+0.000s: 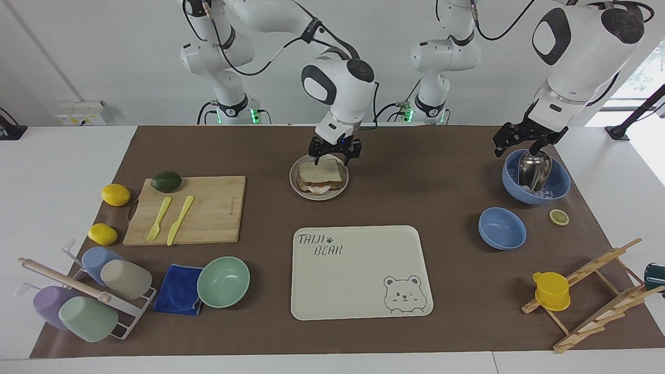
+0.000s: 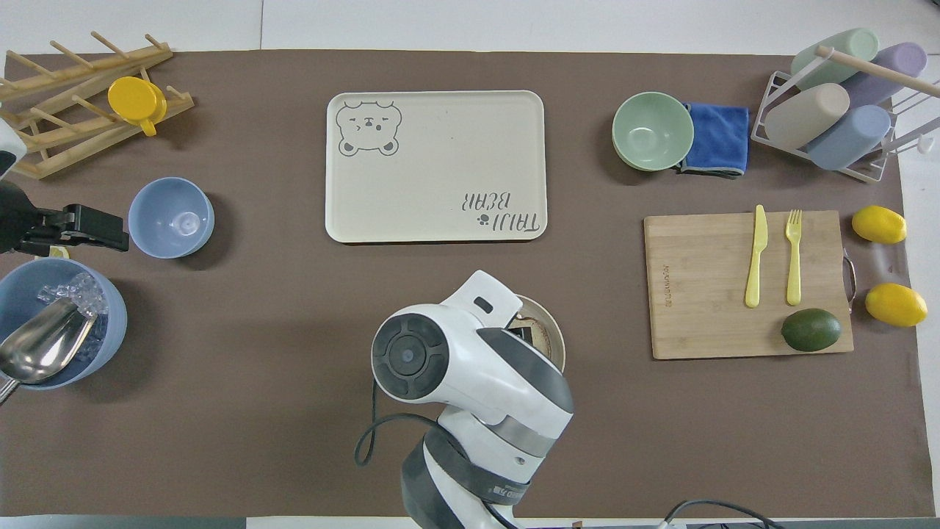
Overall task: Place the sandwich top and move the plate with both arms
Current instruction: 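Lower the bread onto the egg and open the right gripper, then withdraw the right gripper while the left gripper reaches toward the plate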
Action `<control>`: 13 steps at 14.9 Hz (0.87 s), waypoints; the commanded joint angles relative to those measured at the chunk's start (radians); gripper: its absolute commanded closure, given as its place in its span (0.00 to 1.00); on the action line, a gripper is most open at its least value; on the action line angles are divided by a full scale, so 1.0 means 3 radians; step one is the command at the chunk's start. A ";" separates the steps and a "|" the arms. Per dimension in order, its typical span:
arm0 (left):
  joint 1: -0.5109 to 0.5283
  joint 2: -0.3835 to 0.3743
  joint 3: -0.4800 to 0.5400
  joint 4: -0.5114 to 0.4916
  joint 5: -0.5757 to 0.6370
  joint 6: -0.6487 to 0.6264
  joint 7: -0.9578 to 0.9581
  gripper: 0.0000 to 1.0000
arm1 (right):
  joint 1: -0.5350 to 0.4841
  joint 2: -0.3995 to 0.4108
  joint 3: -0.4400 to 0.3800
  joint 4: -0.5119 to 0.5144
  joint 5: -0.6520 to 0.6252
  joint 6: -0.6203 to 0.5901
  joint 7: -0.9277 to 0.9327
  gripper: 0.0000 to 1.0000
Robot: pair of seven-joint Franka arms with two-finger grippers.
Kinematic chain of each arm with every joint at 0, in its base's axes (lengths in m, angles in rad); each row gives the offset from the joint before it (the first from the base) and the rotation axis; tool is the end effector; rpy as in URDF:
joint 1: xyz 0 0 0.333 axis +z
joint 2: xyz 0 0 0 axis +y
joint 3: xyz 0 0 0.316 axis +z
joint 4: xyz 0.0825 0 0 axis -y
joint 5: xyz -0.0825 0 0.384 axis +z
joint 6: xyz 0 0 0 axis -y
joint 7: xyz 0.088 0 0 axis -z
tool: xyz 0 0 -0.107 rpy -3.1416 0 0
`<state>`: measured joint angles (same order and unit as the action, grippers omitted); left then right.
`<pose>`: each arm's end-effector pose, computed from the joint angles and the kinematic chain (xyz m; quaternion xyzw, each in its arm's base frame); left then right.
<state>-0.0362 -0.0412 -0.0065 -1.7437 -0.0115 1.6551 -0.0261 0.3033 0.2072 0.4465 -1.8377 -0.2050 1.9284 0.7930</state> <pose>0.5432 -0.0244 0.5724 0.9997 -0.0077 -0.0239 0.0048 0.4565 0.3885 0.4184 0.9976 0.0168 0.0012 0.0679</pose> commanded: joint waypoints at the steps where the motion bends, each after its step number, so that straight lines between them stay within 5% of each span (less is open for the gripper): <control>1: -0.0048 -0.0128 0.0016 -0.0231 0.0028 0.0163 -0.0082 0.00 | -0.0025 -0.0337 -0.0479 0.0153 0.0533 -0.0189 -0.0499 0.00; 4: -0.0150 -0.0210 0.0011 -0.0441 -0.0165 0.0316 -0.0148 0.00 | -0.0040 -0.0496 -0.0985 0.0307 0.0913 -0.0608 -0.1051 0.00; 10: -0.0640 -0.0261 0.0006 -0.0845 -0.0212 0.0756 -0.0556 0.00 | -0.0075 -0.0711 -0.1865 0.0459 0.0898 -0.1247 -0.1925 0.00; 13: -0.0865 -0.0256 0.0011 -0.1074 -0.0380 0.0966 -0.0695 0.00 | -0.0080 -0.0691 -0.2076 0.0506 0.0852 -0.1264 -0.2147 0.00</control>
<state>-0.2507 -0.0832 -0.0177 -1.9815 -0.0953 1.8836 -0.2022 0.2808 -0.0081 -0.1565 -1.7031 0.0415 1.5603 0.1864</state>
